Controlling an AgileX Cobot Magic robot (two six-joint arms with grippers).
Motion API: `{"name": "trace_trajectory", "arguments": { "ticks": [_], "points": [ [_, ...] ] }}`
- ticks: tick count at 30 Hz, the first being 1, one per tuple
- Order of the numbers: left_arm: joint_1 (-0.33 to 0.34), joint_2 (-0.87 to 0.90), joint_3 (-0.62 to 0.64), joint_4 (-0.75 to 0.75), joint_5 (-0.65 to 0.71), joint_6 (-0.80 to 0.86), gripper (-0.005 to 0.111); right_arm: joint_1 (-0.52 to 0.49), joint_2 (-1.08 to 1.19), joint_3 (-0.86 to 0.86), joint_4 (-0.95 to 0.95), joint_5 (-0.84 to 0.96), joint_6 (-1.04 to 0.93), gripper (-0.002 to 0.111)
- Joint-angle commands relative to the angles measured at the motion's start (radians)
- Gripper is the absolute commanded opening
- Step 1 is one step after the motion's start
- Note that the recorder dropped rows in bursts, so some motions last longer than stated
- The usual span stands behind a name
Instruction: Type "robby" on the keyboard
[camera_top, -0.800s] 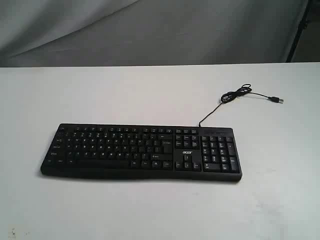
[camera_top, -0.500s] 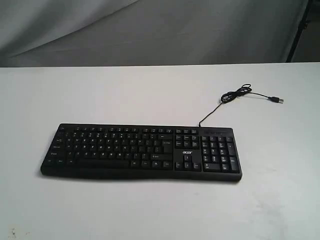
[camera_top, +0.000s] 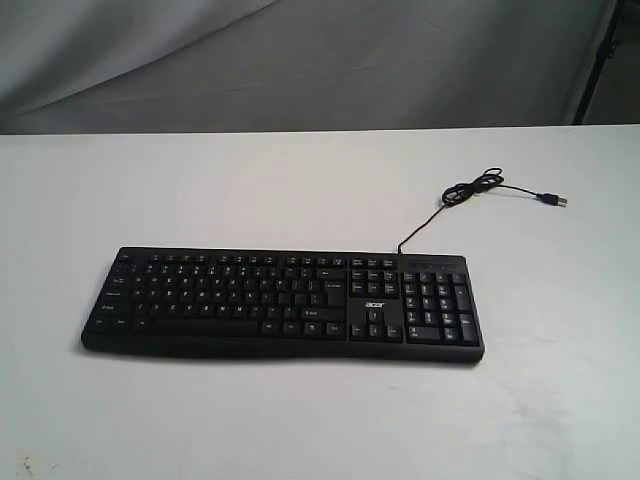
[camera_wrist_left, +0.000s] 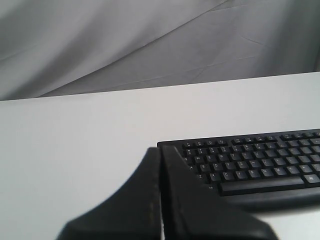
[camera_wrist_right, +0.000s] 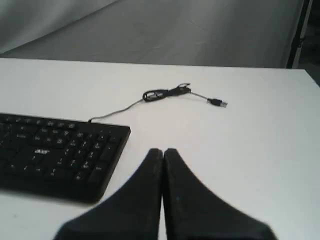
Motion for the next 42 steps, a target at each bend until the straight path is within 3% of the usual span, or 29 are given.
{"name": "trace_trajectory", "arguments": {
  "ticks": [1,10,16,19,21,26,30,37,42],
  "points": [
    [-0.006,-0.003,0.004,0.005,-0.005,-0.003,0.0,-0.005,-0.003,0.004,-0.004,-0.187,-0.013,0.0],
    [-0.006,-0.003,0.004,0.005,-0.005,-0.003,0.0,-0.005,-0.003,0.004,-0.004,-0.613,0.017,0.0],
    [-0.006,-0.003,0.004,0.005,-0.005,-0.003,0.0,-0.005,-0.003,0.004,0.002,-0.735,0.04,0.0],
    [-0.006,-0.003,0.004,0.005,-0.005,-0.003,0.0,-0.005,-0.003,0.004,0.055,-0.773,0.319,0.0],
    [-0.006,-0.003,0.004,0.005,-0.005,-0.003,0.0,-0.005,-0.003,0.004,0.021,-0.796,0.395,0.0],
    [-0.006,-0.003,0.004,0.005,-0.005,-0.003,0.0,0.011,0.002,-0.088,-0.344,-0.678,0.699,0.0],
    [-0.006,-0.003,0.004,0.005,-0.005,-0.003,0.0,0.04,0.189,-0.283,-0.794,-0.628,1.064,0.0],
    [-0.006,-0.003,0.004,0.005,-0.005,-0.003,0.0,0.07,0.856,-0.803,-1.786,-1.019,1.835,0.0],
    [-0.006,-0.003,0.004,0.005,-0.005,-0.003,0.0,0.115,1.192,-1.035,-1.786,-1.063,1.764,0.0]
  ]
}}
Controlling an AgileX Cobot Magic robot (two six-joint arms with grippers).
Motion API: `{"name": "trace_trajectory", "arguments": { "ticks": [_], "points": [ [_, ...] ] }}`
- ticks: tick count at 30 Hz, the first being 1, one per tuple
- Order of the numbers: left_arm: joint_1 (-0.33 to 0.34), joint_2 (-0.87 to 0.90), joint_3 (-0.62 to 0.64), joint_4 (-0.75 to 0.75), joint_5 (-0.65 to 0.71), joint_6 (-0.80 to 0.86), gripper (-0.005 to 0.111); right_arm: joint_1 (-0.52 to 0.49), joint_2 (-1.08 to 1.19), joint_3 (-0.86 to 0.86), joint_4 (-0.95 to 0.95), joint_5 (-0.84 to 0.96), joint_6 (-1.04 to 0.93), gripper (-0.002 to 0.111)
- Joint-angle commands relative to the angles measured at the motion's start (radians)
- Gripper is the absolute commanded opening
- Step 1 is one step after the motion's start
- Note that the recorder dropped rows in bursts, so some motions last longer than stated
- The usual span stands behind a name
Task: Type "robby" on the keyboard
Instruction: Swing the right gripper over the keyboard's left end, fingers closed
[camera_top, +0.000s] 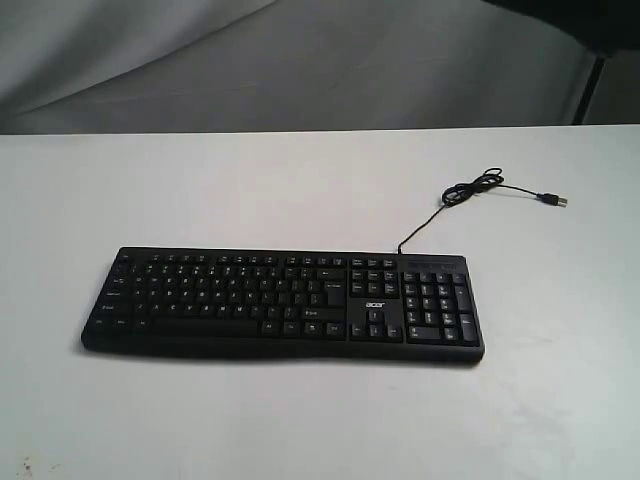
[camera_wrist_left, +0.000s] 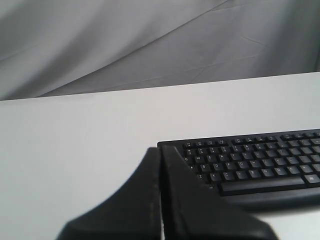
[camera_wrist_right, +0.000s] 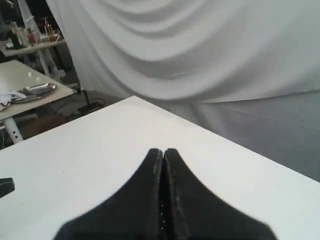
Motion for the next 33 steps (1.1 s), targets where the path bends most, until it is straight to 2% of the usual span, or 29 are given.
{"name": "trace_trajectory", "arguments": {
  "ticks": [1,4,8,11,14,17,19,24,29,33],
  "points": [
    [-0.006,-0.003,0.004,0.005,-0.005,-0.003,0.0,0.068,0.171,-0.103,-0.028,0.043,-0.114,0.0],
    [-0.006,-0.003,0.004,0.005,-0.005,-0.003,0.0,0.214,0.242,-0.104,-0.028,0.331,-0.233,0.0],
    [-0.006,-0.003,0.004,0.005,-0.005,-0.003,0.0,0.322,0.27,-0.104,-0.028,0.46,-0.247,0.0],
    [-0.006,-0.003,0.004,0.005,-0.005,-0.003,0.0,0.358,0.3,-0.108,-0.028,0.447,-0.251,0.0],
    [-0.006,-0.003,0.004,0.005,-0.005,-0.003,0.0,0.358,0.352,-0.135,-0.028,0.346,-0.268,0.0],
    [-0.006,-0.003,0.004,0.005,-0.005,-0.003,0.0,0.36,0.404,-0.164,0.124,0.291,-0.398,0.0],
    [-0.006,-0.003,0.004,0.005,-0.005,-0.003,0.0,0.392,0.425,-0.164,0.255,0.322,-0.566,0.0],
    [-0.006,-0.003,0.004,0.005,-0.005,-0.003,0.0,0.505,0.44,-0.158,0.633,0.551,-1.04,0.0],
    [-0.006,-0.003,0.004,0.005,-0.005,-0.003,0.0,0.639,0.443,-0.185,1.104,0.807,-1.633,0.0],
    [-0.006,-0.003,0.004,0.005,-0.005,-0.003,0.0,0.656,0.443,-0.258,1.349,0.988,-1.897,0.0]
  ]
}}
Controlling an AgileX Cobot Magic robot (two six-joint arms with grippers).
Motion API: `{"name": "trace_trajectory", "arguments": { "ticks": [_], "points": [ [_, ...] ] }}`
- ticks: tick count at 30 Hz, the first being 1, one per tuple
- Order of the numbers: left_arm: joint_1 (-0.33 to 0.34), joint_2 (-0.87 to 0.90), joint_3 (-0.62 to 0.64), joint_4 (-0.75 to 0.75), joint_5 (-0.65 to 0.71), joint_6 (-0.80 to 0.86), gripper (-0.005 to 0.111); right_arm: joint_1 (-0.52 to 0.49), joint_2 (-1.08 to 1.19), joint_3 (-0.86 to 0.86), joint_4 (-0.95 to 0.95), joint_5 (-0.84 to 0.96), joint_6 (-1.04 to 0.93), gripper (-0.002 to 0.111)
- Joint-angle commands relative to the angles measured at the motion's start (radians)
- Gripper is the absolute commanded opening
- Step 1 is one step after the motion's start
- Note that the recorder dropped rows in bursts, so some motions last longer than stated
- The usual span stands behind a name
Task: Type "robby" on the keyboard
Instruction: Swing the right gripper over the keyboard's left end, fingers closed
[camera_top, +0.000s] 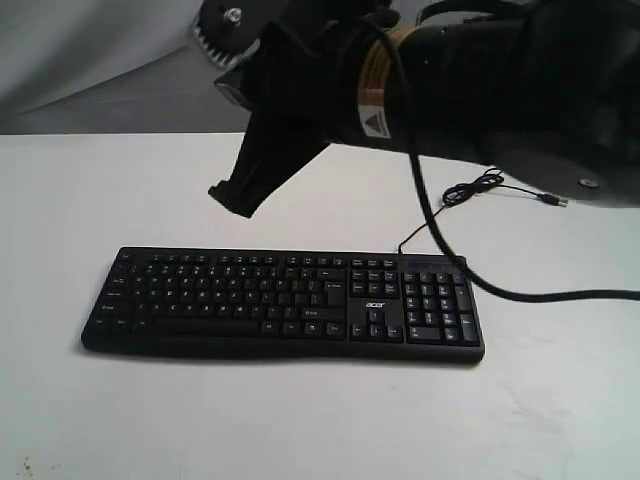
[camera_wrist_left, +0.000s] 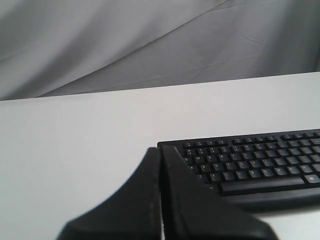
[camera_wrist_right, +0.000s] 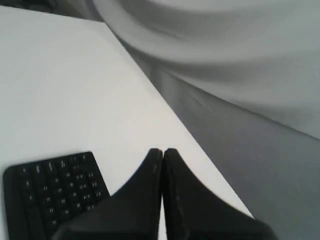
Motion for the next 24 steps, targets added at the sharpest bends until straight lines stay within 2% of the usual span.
{"name": "trace_trajectory", "arguments": {
  "ticks": [1,8,11,15,24],
  "points": [
    [-0.006,-0.003,0.004,0.005,-0.005,-0.003,0.0,0.004,-0.002,-0.084,0.33,0.206,-0.321,0.0],
    [-0.006,-0.003,0.004,0.005,-0.005,-0.003,0.0,-0.049,0.059,-0.271,0.852,0.419,-0.795,0.0],
    [-0.006,-0.003,0.004,0.005,-0.005,-0.003,0.0,-0.083,0.125,-0.361,1.001,0.516,-0.906,0.0],
    [-0.006,-0.003,0.004,0.005,-0.005,-0.003,0.0,-0.108,0.223,-0.452,1.017,0.574,-0.918,0.0],
    [-0.006,-0.003,0.004,0.005,-0.005,-0.003,0.0,-0.122,0.39,-0.466,1.007,0.53,-0.957,0.0]
  ]
}}
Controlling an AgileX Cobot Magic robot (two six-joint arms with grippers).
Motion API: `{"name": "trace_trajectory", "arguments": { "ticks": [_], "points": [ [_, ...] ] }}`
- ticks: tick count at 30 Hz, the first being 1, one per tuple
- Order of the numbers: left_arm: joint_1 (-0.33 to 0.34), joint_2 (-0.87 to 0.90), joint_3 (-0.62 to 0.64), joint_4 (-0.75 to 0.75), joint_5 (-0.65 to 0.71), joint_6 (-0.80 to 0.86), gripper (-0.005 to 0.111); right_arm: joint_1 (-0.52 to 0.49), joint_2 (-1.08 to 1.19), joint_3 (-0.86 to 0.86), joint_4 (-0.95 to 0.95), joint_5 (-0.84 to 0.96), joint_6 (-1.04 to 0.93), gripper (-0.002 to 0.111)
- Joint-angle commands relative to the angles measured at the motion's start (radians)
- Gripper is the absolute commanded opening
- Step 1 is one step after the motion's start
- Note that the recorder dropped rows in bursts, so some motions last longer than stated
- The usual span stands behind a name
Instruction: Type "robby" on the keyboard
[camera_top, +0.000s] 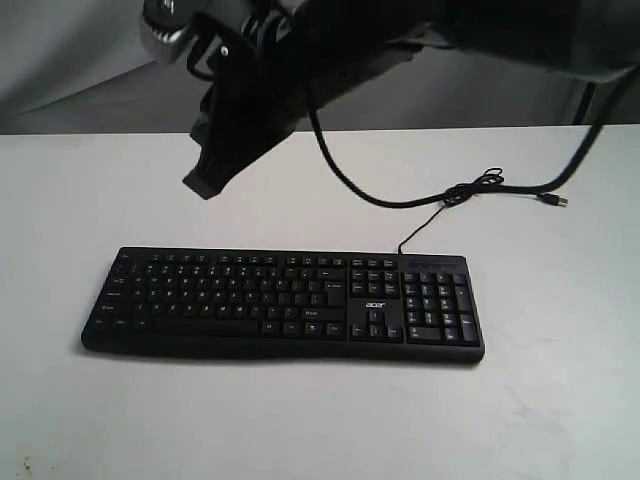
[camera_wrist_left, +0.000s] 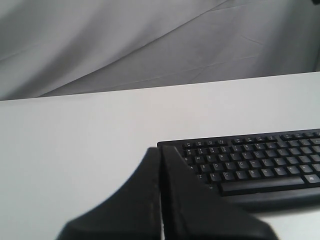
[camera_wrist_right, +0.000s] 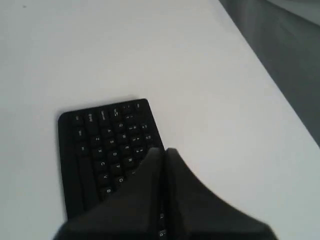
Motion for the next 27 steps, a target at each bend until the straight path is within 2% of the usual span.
{"name": "trace_trajectory", "arguments": {
  "ticks": [1,7,14,27],
  "points": [
    [-0.006,-0.003,0.004,0.005,-0.005,-0.003,0.0,-0.025,0.069,-0.008,0.011,-0.017,-0.03,0.0],
    [-0.006,-0.003,0.004,0.005,-0.005,-0.003,0.0,-0.062,0.168,-0.019,0.102,-0.038,-0.078,0.0],
    [-0.006,-0.003,0.004,0.005,-0.005,-0.003,0.0,-0.067,0.394,-0.27,0.169,0.114,-0.084,0.0],
    [-0.006,-0.003,0.004,0.005,-0.005,-0.003,0.0,-0.023,0.63,-0.541,0.166,0.278,-0.136,0.0]
  ]
}}
